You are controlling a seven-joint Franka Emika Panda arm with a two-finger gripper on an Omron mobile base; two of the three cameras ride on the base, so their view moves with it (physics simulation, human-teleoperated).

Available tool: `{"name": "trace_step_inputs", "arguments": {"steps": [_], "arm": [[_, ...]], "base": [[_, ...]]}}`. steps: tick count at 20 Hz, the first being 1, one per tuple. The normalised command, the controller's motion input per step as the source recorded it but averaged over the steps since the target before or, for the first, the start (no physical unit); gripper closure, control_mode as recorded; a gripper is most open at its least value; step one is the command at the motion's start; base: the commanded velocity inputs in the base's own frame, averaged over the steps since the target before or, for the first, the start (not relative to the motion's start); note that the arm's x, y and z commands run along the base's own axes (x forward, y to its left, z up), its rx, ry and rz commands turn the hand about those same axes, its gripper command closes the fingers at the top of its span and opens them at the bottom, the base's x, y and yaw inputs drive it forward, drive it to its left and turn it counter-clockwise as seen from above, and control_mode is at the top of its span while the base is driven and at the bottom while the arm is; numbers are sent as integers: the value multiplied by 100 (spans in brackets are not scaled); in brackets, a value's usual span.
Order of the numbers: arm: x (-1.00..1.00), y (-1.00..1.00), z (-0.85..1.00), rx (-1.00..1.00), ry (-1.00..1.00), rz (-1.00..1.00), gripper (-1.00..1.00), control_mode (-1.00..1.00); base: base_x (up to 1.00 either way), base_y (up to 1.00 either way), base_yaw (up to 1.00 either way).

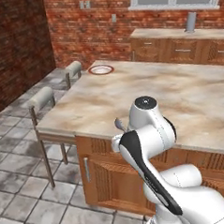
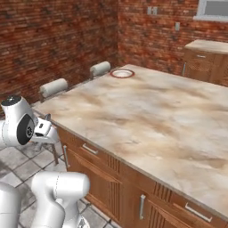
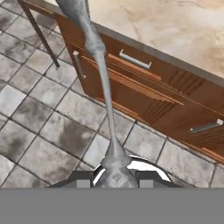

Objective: Take the fork and place it on the left side of the plate. Then take the spoon and place it on the right side of the plate. Make sure they're directly next to the plate.

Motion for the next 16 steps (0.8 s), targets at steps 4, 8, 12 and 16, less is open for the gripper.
{"name": "trace_step_inputs", "arguments": {"steps": [4,8,12,16], "arm": [[0,0,0,0,0,0,100,100],[0,0,0,0,0,0,100,100],[0,0,0,0,0,0,100,100],[0,0,0,0,0,0,100,100]], "base": [[35,100,-5],[30,100,-10],[22,100,-17],[2,100,-25]]}}
